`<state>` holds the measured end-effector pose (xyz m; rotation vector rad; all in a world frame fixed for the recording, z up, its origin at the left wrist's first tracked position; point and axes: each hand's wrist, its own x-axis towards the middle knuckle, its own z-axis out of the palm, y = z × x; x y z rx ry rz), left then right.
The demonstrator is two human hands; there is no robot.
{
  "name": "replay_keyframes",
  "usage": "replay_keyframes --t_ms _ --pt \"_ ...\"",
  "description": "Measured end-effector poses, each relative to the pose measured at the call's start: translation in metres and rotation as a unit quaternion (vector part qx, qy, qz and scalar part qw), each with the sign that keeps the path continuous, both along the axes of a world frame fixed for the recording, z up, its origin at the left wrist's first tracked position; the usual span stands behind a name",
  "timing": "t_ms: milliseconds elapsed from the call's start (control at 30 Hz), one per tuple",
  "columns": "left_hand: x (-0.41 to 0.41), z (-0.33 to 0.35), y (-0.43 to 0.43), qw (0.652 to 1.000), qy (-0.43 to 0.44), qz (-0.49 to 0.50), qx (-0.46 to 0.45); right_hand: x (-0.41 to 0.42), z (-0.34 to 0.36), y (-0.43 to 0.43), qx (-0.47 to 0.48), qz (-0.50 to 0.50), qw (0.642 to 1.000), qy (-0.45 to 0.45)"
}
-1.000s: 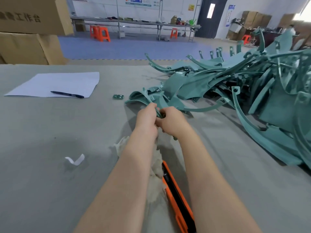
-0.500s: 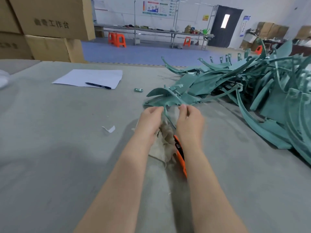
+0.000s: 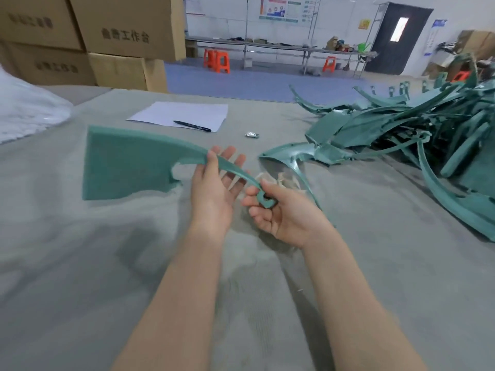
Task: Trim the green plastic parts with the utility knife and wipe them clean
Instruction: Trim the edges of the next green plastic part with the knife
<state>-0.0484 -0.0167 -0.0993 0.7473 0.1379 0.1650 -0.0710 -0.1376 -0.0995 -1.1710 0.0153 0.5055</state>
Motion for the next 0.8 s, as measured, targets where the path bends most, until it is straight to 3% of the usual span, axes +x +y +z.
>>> replay_keyframes --t_ms 100,167,200,267,333,433,533,600,667,733,800 --pt "-0.004 -0.006 0.006 0.991 -0.012 0.081 0.107 -0.007 0.002 0.005 -0.088 0.074 0.993 -0.038" --pt "-0.006 -0.007 0.008 0.976 -0.031 0.122 0.181 -0.011 0.003 0.005 -0.197 0.040 0.973 -0.111" --pt "-0.006 -0.007 0.009 0.969 -0.035 0.136 0.206 -0.010 0.002 0.002 -0.281 -0.019 0.945 -0.167" --pt "-0.005 -0.009 0.012 0.953 -0.029 0.155 0.260 -0.005 0.002 -0.009 -0.443 -0.187 0.838 -0.259" --pt "-0.007 -0.012 0.012 0.934 -0.011 0.147 0.326 -0.001 0.002 -0.023 -0.530 -0.263 0.763 -0.259" --pt "-0.011 -0.017 0.007 0.924 0.021 0.101 0.368 0.004 -0.006 -0.028 -0.598 -0.188 0.752 -0.205" --pt "-0.011 -0.018 0.007 0.927 0.036 0.083 0.364 0.007 -0.018 -0.018 -0.653 -0.153 0.711 -0.213" --pt "-0.012 -0.018 0.009 0.925 0.039 0.076 0.369 0.009 -0.018 -0.019 -0.641 -0.167 0.718 -0.213" --pt "-0.011 -0.017 0.010 0.926 0.034 0.070 0.370 0.011 -0.014 -0.024 -0.565 -0.265 0.745 -0.236" --pt "-0.012 -0.015 0.010 0.928 0.028 0.064 0.366 0.011 -0.003 -0.027 -0.422 -0.389 0.775 -0.265" --pt "-0.013 -0.012 0.012 0.934 0.023 0.066 0.351 0.009 0.012 -0.025 -0.259 -0.435 0.816 -0.279"
